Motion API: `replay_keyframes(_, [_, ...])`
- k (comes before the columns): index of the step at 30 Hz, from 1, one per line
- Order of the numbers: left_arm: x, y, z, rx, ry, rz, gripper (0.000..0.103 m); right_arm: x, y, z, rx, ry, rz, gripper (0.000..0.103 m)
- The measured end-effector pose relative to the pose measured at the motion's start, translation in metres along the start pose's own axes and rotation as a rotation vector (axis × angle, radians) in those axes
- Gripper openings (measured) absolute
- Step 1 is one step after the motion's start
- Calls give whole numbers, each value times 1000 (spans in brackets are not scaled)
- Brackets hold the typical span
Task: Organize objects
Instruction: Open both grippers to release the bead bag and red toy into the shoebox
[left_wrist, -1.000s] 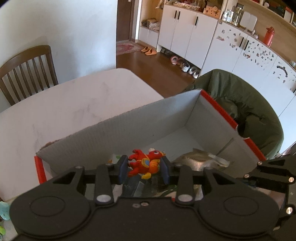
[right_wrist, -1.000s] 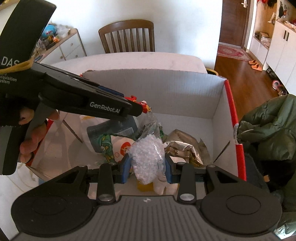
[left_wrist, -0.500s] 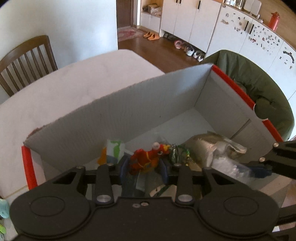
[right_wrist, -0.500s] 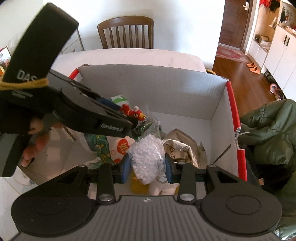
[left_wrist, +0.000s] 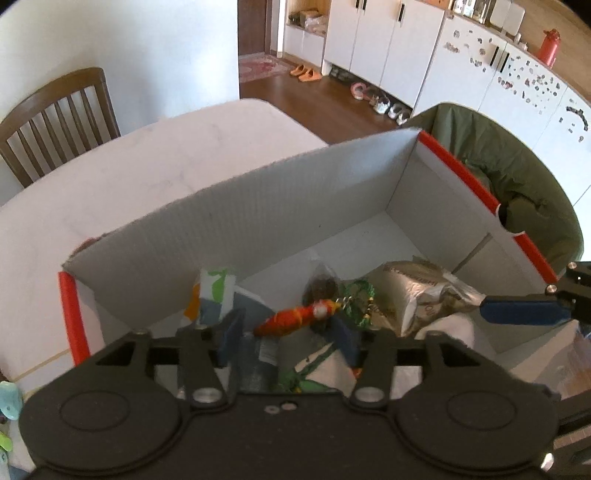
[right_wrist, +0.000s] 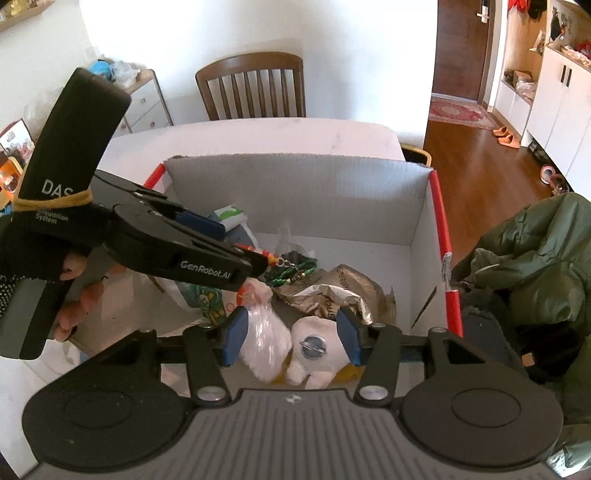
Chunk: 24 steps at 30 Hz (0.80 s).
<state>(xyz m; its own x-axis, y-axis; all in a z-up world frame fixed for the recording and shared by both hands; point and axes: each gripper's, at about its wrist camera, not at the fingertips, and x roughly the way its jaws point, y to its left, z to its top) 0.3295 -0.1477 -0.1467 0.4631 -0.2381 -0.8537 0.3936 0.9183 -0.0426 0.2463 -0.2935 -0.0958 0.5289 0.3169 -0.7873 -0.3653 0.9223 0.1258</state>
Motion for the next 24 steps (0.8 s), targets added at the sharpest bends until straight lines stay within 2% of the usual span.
replay_keyframes(7, [-26,-7,-4,-5,-55,-8,65,-20,0,2,2,-41,15,53])
replay_keyframes(11, [-44,-10,-6,-3,-89,-11,73,-33,0,3,5,-68,20,61])
replay_keyframes(24, [-103,-16,-21,-21,-201,-2,78,-73,9,3,16,-149,72,68])
